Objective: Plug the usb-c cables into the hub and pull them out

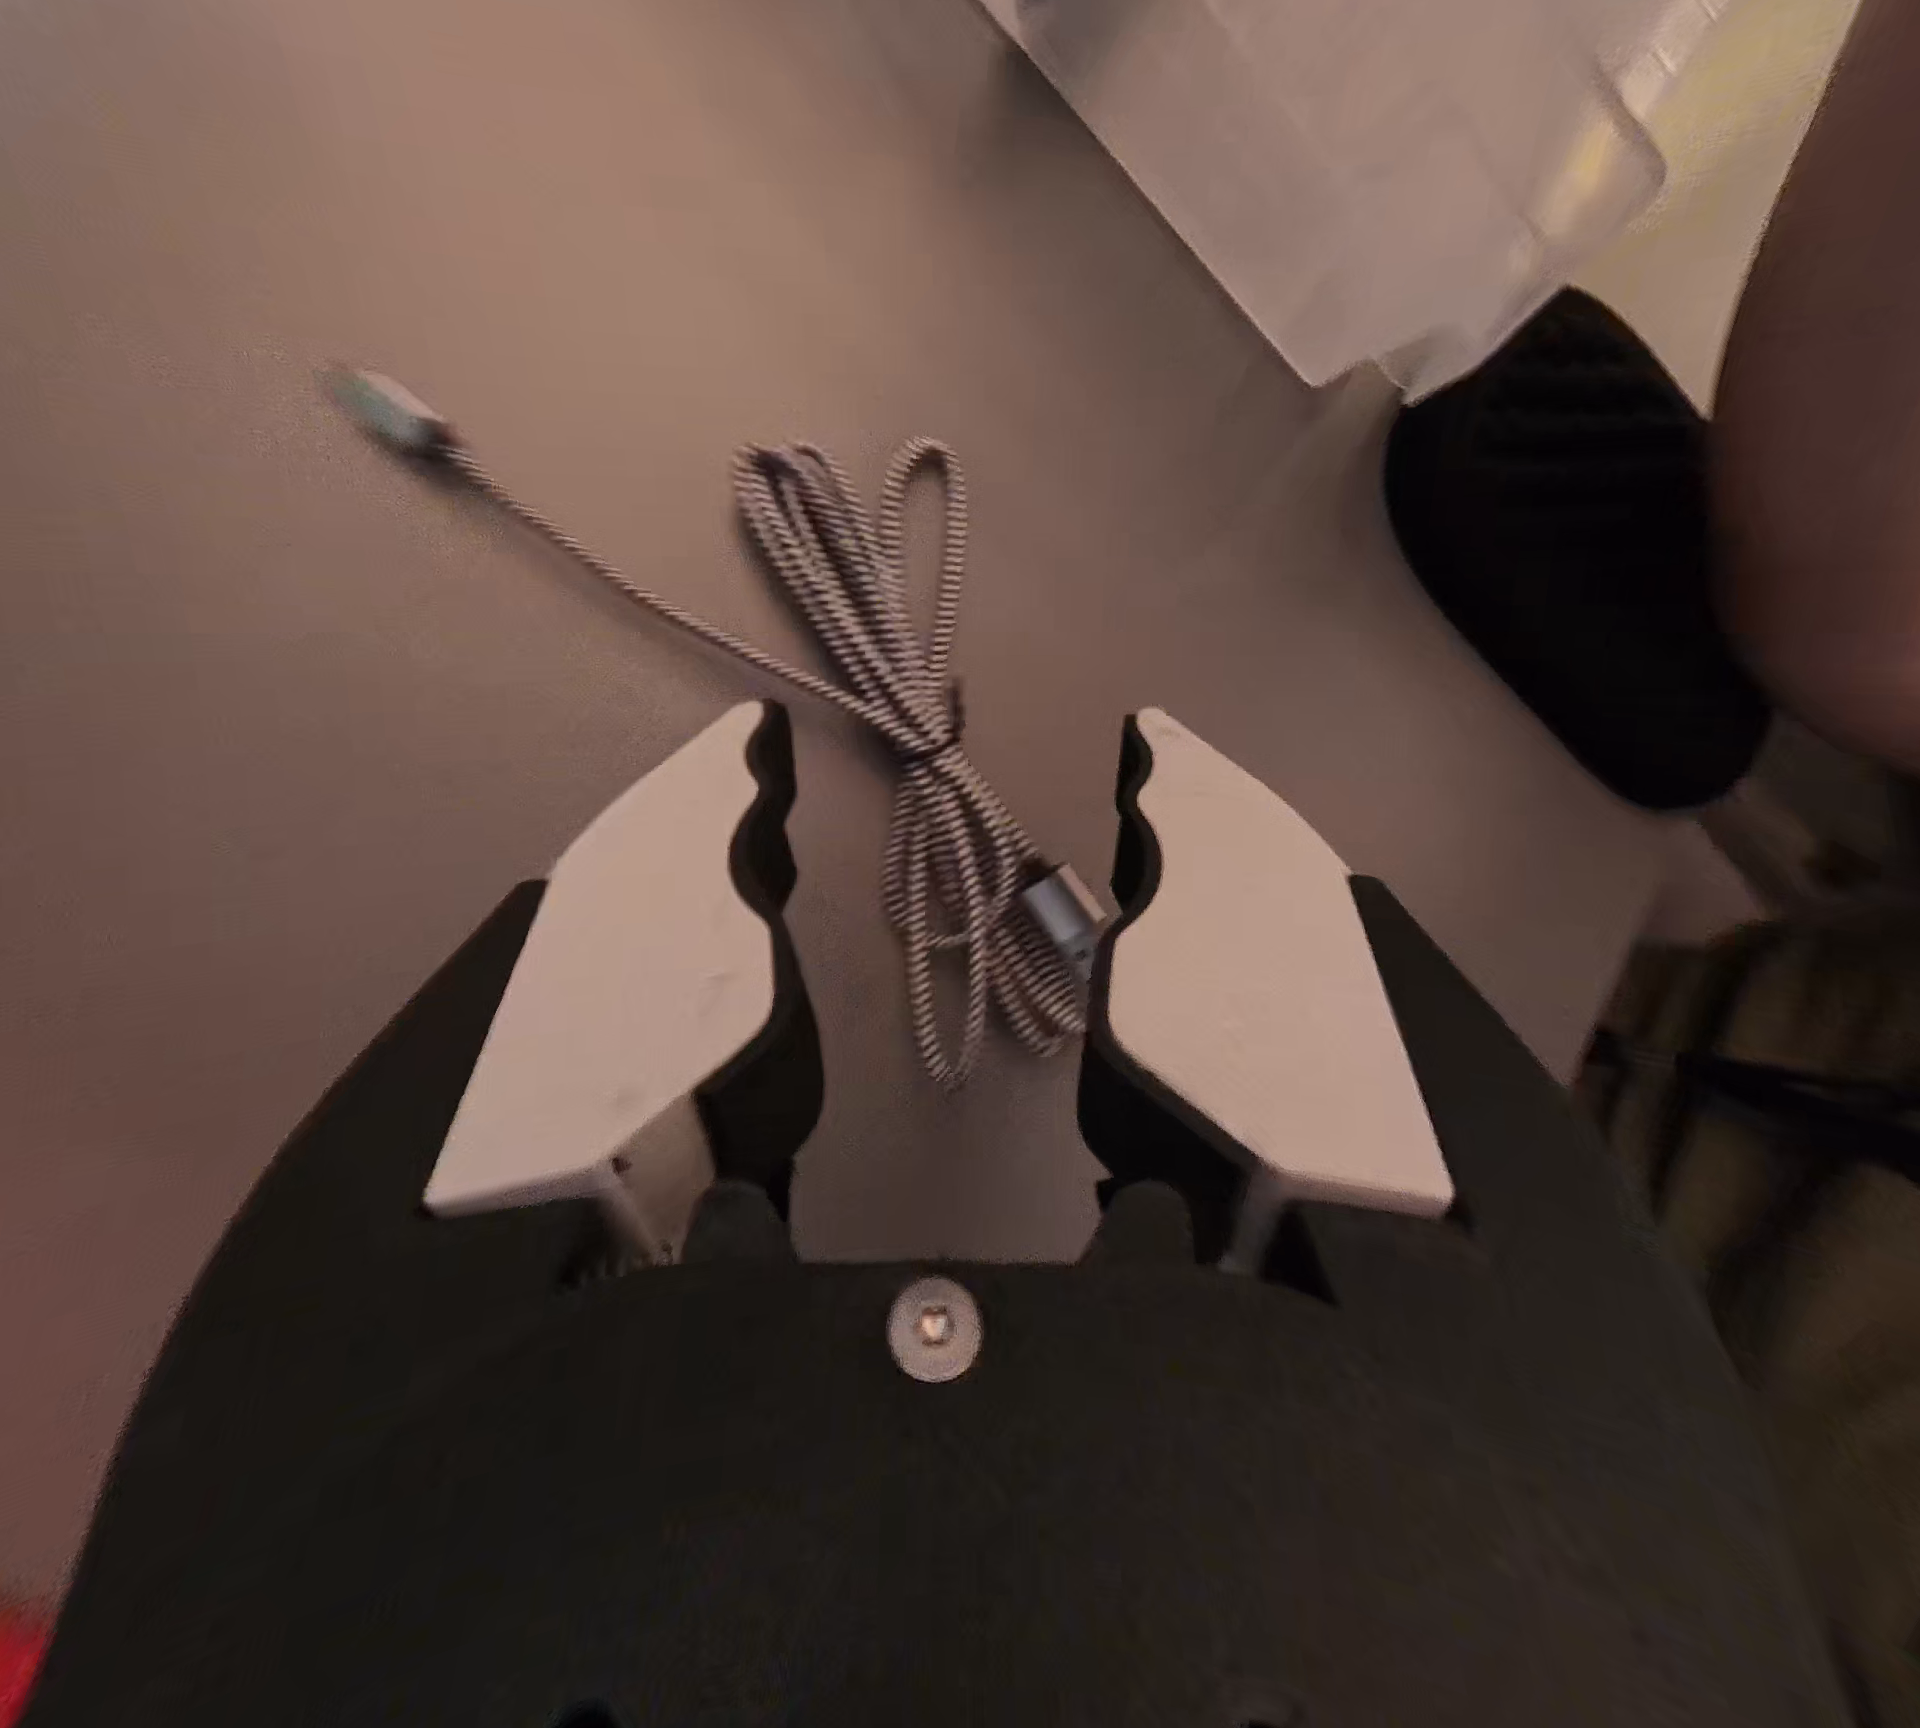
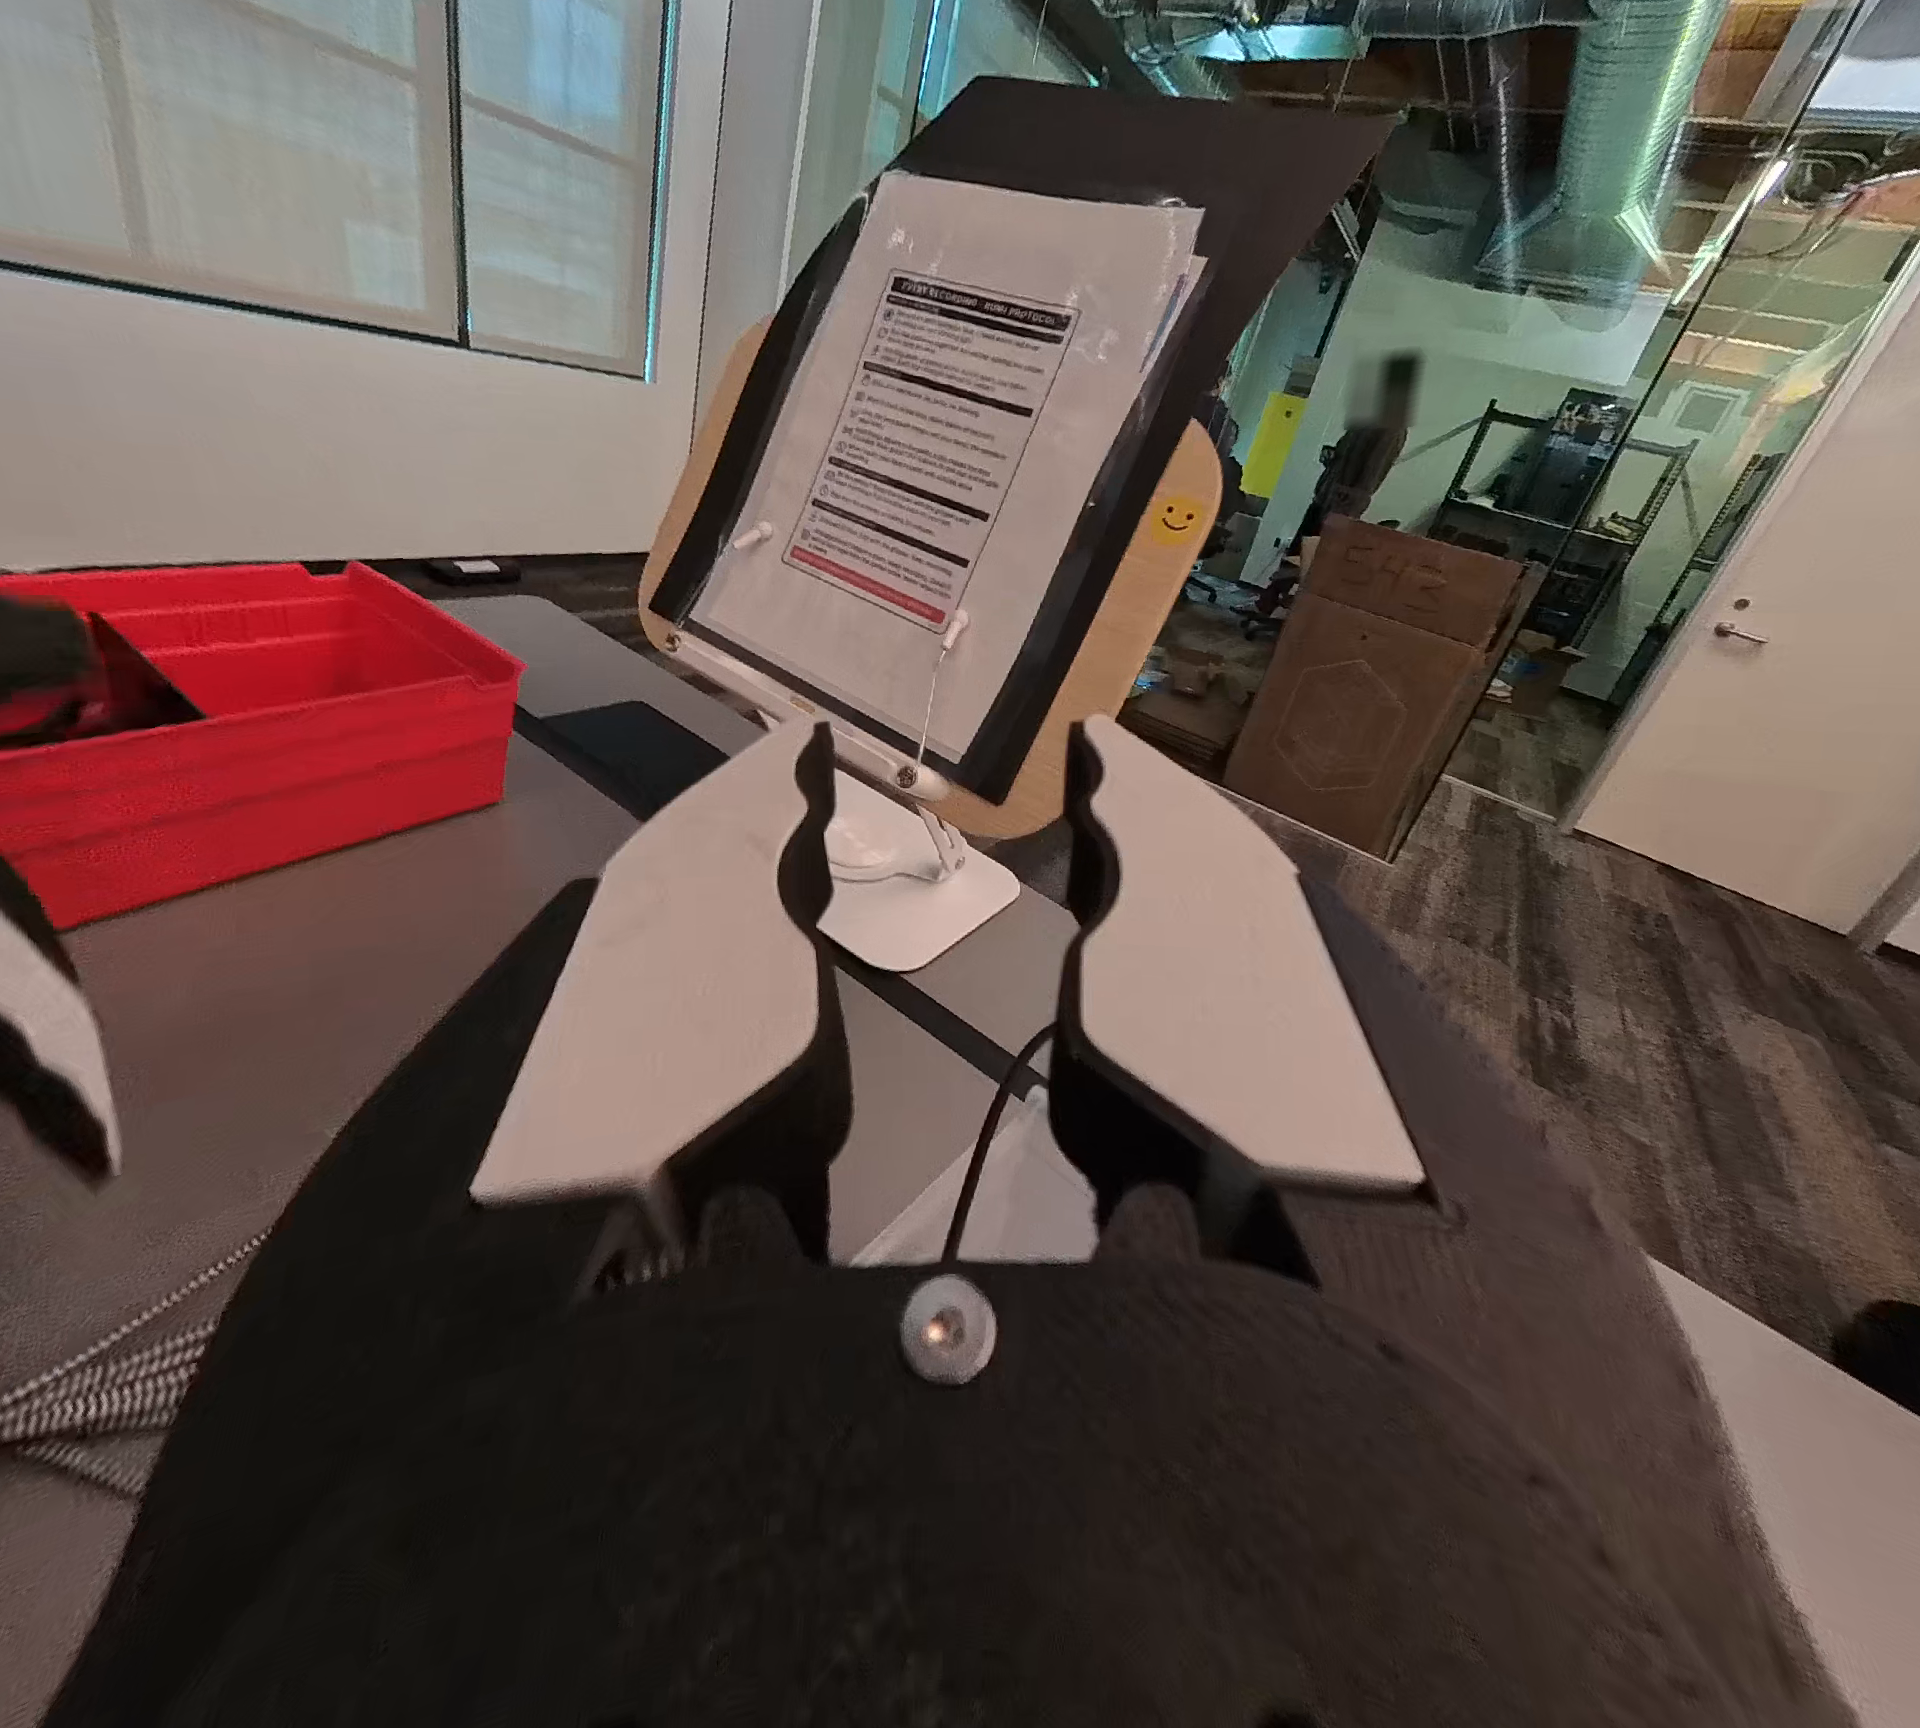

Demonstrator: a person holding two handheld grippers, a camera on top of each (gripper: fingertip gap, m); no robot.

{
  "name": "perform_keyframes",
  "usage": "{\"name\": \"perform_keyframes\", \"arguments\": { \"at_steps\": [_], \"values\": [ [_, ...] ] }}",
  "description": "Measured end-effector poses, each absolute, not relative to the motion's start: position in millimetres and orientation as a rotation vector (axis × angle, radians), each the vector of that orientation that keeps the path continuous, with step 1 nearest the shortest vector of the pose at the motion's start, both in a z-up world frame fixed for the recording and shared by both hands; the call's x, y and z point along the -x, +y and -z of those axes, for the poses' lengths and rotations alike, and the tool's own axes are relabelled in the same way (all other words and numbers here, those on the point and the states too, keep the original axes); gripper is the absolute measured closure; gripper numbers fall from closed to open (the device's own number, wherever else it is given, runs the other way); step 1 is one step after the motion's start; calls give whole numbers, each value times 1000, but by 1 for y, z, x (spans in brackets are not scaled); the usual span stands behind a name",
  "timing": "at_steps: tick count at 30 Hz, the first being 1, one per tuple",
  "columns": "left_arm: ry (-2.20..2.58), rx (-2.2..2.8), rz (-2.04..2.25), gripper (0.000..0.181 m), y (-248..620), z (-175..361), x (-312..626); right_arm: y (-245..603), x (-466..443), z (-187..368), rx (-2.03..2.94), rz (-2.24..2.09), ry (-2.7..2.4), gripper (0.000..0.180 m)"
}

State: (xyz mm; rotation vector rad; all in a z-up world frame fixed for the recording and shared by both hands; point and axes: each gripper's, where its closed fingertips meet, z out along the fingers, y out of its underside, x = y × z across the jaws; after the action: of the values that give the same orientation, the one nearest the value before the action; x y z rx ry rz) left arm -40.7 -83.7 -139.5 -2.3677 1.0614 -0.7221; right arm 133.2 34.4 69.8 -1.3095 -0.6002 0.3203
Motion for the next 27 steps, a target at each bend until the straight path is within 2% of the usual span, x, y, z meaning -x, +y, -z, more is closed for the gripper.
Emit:
{"name": "perform_keyframes", "arguments": {
  "at_steps": [6, 9, 10, 12, 13, 16, 20, 27],
  "values": [
    [838, 1948, 95, 125, -39, 25, 188, 34, -135, -70, 1307, -294, -607, 137],
    [973, 1793, -103, 129, -28, 5, 254, 35, -135, -69, 1308, -299, -604, 137],
    [1006, 1821, -122, 128, -23, 12, 272, 36, -136, -69, 1311, -295, -604, 137],
    [1070, 1954, -188, 112, -14, 39, 306, 38, -137, -67, 1318, -278, -607, 137],
    [1126, 2010, -219, 111, -12, 54, 318, 38, -138, -67, 1320, -267, -609, 137],
    [1304, 2131, -241, 118, -10, 102, 335, 38, -141, -66, 1324, -235, -618, 137],
    [1479, 2378, -332, 117, -14, 153, 361, 40, -146, -63, 1327, -225, -614, 137],
    [1645, 2528, -241, 117, -29, 193, 364, 49, -149, -48, 1369, -211, -618, 137]
  ]
}}
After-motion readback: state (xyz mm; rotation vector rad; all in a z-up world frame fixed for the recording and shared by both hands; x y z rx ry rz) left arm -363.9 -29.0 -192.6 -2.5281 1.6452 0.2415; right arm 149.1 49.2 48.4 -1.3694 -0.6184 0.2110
